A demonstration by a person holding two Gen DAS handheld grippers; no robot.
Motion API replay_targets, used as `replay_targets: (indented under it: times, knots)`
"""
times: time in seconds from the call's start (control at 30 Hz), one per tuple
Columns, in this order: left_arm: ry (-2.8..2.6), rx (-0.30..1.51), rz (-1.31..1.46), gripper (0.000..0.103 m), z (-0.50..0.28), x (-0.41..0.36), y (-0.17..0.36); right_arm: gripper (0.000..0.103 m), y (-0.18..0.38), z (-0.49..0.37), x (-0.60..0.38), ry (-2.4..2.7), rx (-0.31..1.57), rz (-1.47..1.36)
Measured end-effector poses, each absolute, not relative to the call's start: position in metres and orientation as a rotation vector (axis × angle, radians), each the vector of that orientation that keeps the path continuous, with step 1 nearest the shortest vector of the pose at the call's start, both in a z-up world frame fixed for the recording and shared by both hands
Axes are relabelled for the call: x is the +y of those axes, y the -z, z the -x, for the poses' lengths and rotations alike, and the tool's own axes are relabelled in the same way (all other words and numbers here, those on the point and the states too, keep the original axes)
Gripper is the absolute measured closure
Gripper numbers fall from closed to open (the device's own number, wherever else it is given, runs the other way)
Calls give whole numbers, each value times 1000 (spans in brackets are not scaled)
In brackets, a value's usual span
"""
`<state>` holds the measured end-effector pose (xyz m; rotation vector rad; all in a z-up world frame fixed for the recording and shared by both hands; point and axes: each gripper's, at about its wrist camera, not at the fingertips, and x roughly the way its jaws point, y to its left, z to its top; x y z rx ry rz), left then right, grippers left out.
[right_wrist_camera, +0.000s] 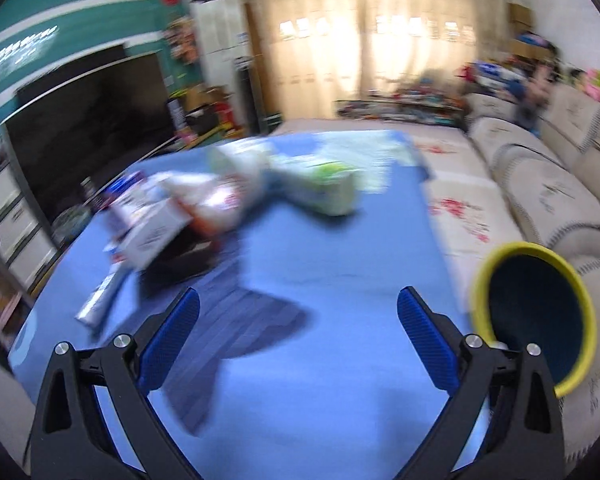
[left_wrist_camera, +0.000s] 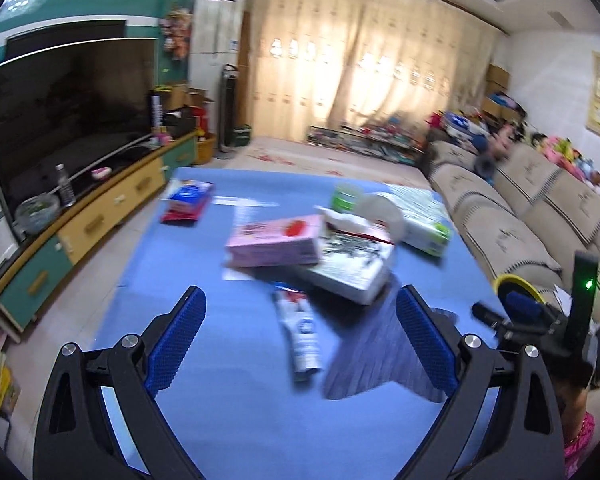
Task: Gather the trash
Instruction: 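Return the right gripper to the table and grasp the toothpaste tube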
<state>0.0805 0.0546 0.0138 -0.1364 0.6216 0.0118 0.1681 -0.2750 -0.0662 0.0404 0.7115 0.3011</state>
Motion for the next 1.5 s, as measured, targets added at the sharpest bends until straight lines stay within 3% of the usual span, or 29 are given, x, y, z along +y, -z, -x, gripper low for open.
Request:
replay_targets:
  times: [0.43,0.6,1.03,1.17,1.5]
  knots:
    - [-73,580,137,9,-59,84,-23,9,73,-166,-165,-545,761,55]
    - [-97,546,114,9,-51,84,-33,27,83,-160,-124,-577,787,98]
    - [-99,569,130,9,-48,90,-28,44,116,-190,-79,-529,917,149]
    - [-89,580,135,9,-52,89,-24,73,117,-192,-84,-521,914,139]
    - [-66,611,127,9,-65,75,-15,80,112,-169,-127,-609,908,77]
